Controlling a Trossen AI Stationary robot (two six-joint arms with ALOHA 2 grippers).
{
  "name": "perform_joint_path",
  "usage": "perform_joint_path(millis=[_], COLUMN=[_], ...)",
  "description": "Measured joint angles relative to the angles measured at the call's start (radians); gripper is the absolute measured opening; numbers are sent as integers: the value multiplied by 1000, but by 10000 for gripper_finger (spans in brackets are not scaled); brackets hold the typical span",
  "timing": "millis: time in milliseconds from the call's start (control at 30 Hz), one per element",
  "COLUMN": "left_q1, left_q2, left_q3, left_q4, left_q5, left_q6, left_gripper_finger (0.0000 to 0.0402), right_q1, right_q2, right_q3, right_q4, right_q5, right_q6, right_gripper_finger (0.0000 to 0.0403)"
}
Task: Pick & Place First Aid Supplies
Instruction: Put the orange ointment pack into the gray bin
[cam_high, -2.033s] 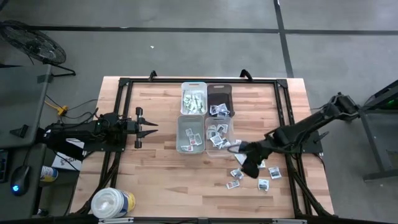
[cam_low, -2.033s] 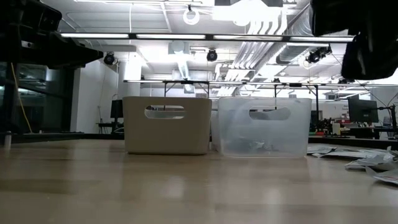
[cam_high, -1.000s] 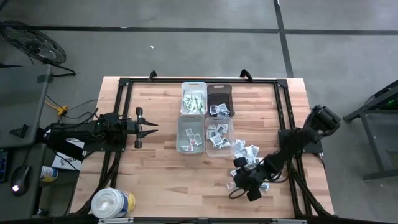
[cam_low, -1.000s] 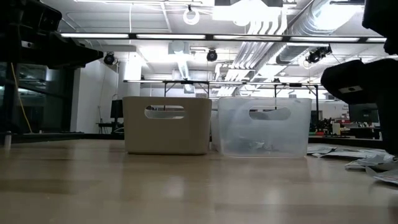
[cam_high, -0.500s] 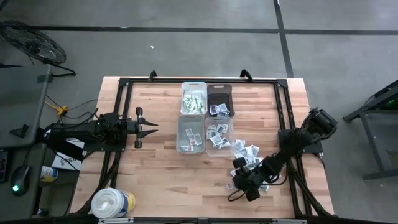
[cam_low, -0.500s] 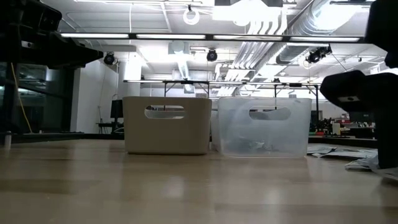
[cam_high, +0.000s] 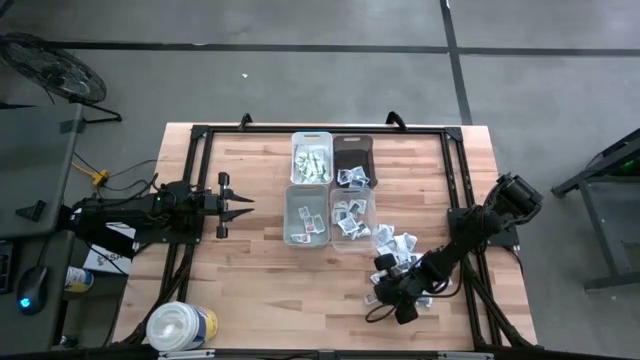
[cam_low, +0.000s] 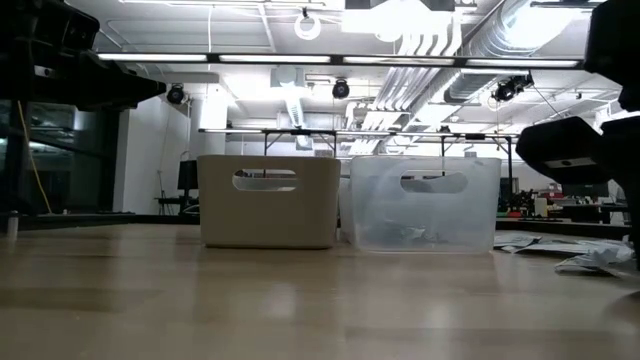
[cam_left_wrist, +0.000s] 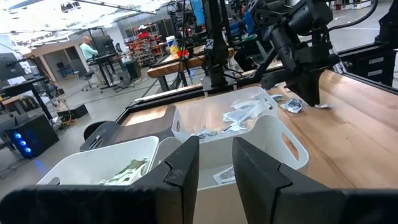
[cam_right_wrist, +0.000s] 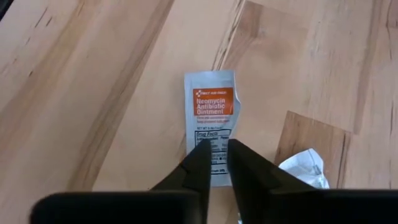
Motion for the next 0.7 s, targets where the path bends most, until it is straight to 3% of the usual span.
perform_joint_path(millis=[200,467,700], left_q1=[0,0,0], left_q2=[0,0,0], left_q3=[0,0,0], left_q4=[0,0,0], left_q5=[0,0,0], left_q6=[0,0,0], left_gripper_finger=[96,96,96], right_q1=[0,-1,-3], right_q2=[0,-22,-52], right_q3=[-2,5,95], right_q4=[4,25,-10], right_q5=[-2,-41,-34], right_q6=[49,111,140], right_gripper_finger=[3,1,1])
